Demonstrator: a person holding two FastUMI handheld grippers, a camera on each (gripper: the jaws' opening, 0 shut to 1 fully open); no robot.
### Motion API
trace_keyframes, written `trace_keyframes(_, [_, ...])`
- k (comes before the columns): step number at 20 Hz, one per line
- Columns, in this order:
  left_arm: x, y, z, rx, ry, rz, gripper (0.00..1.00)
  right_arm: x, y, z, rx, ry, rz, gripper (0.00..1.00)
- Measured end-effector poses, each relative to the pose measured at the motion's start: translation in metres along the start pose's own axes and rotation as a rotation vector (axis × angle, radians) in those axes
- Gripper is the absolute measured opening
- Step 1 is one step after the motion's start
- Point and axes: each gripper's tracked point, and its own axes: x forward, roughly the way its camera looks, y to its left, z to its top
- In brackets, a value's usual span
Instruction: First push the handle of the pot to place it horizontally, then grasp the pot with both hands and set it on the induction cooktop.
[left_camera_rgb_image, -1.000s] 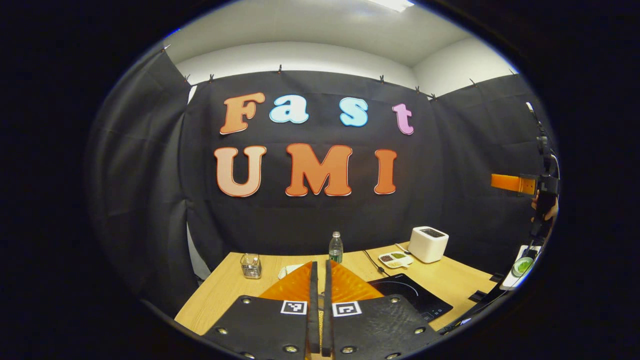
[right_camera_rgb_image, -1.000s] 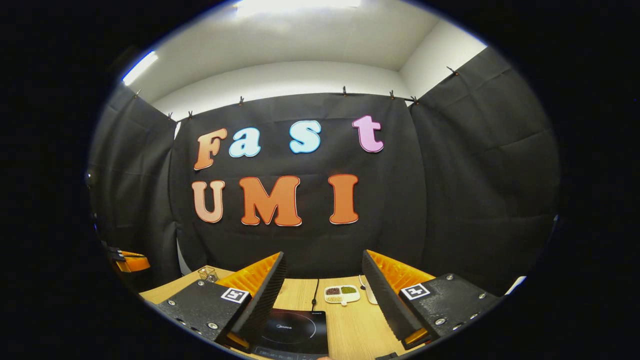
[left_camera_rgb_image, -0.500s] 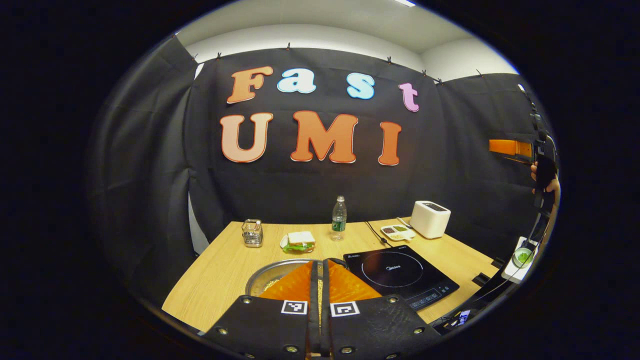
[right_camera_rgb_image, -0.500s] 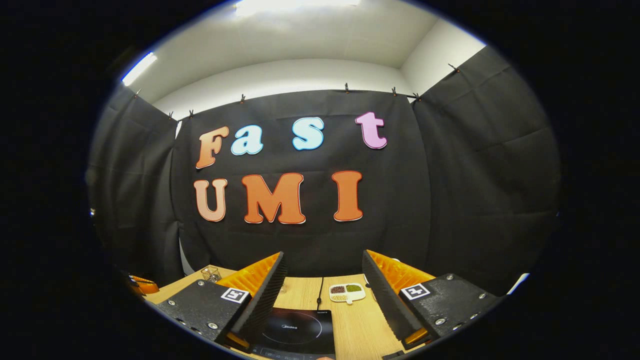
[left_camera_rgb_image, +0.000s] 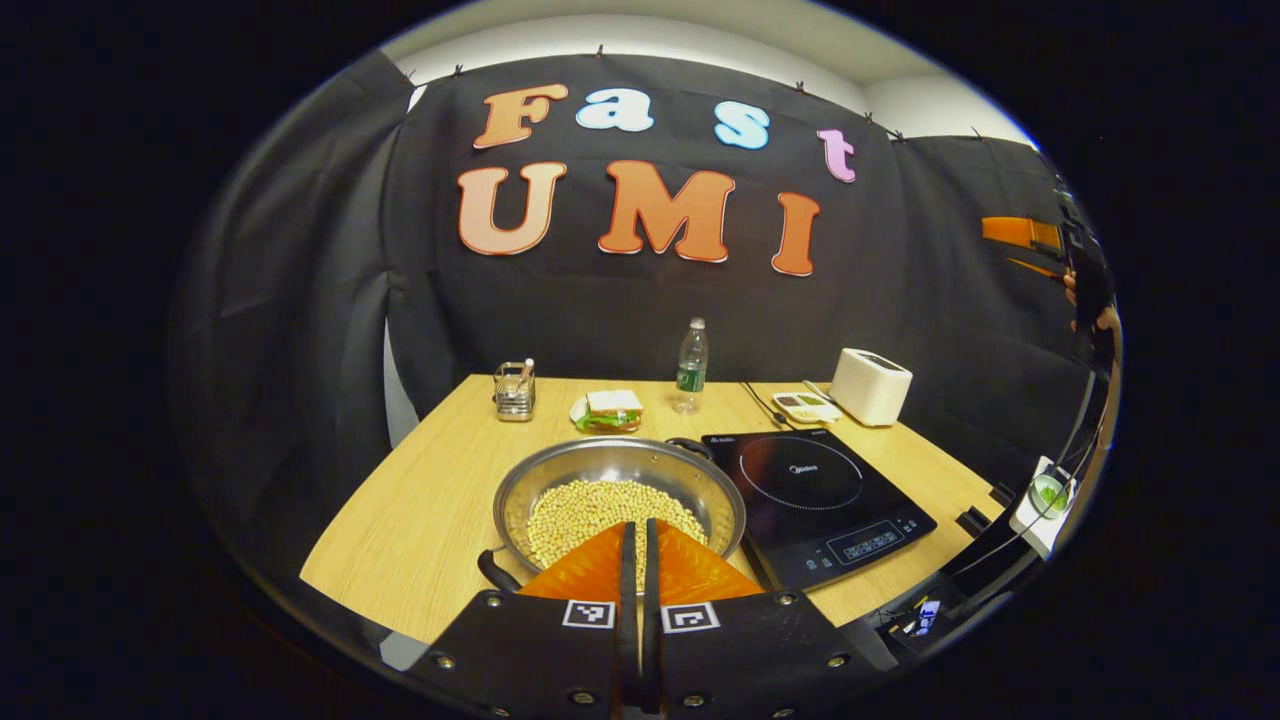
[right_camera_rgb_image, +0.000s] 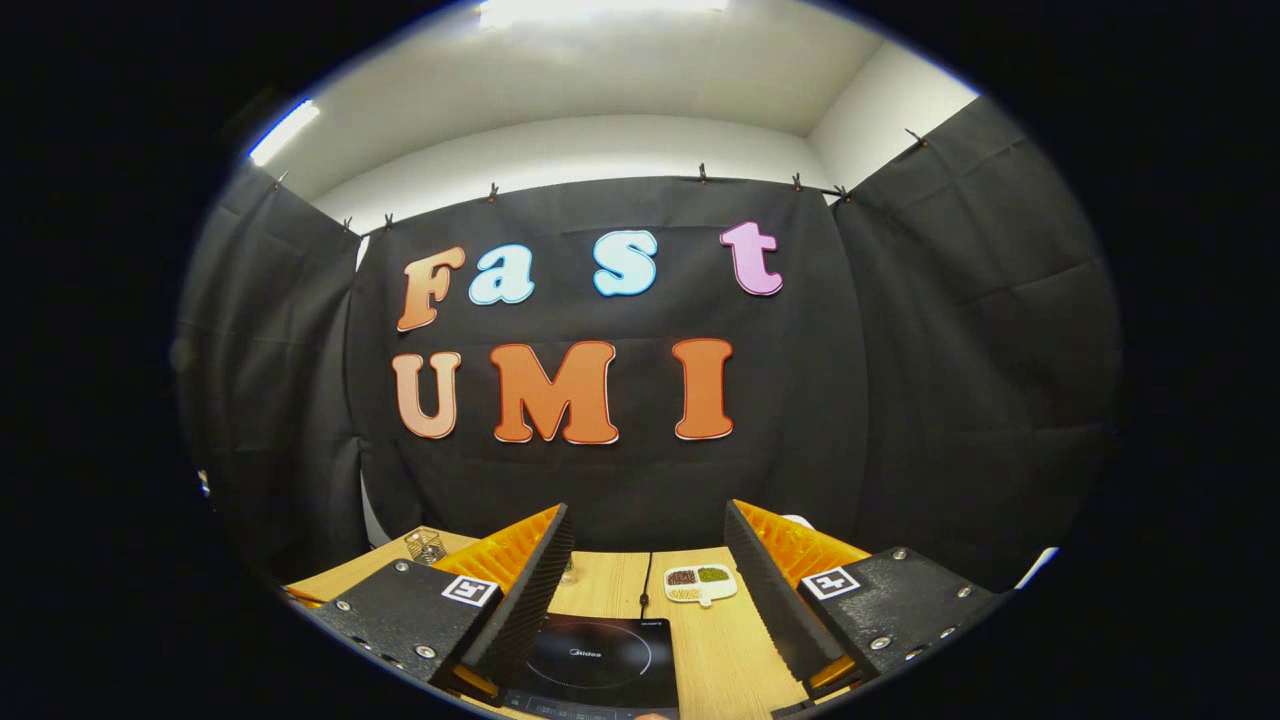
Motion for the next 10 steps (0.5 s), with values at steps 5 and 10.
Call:
trace_keyframes(5, [-0.001,0.013,-0.042,-0.026,0.098,0.006,0.02,-0.001,0.007,0.004,-0.007,-0.008,0.005,0.95])
trace_keyframes(10, [0.0,0.03,-0.059,-0.046,0.127,0.035,0.02,0.002,0.013,-0.002,0.001,0.008,0.012,0.95])
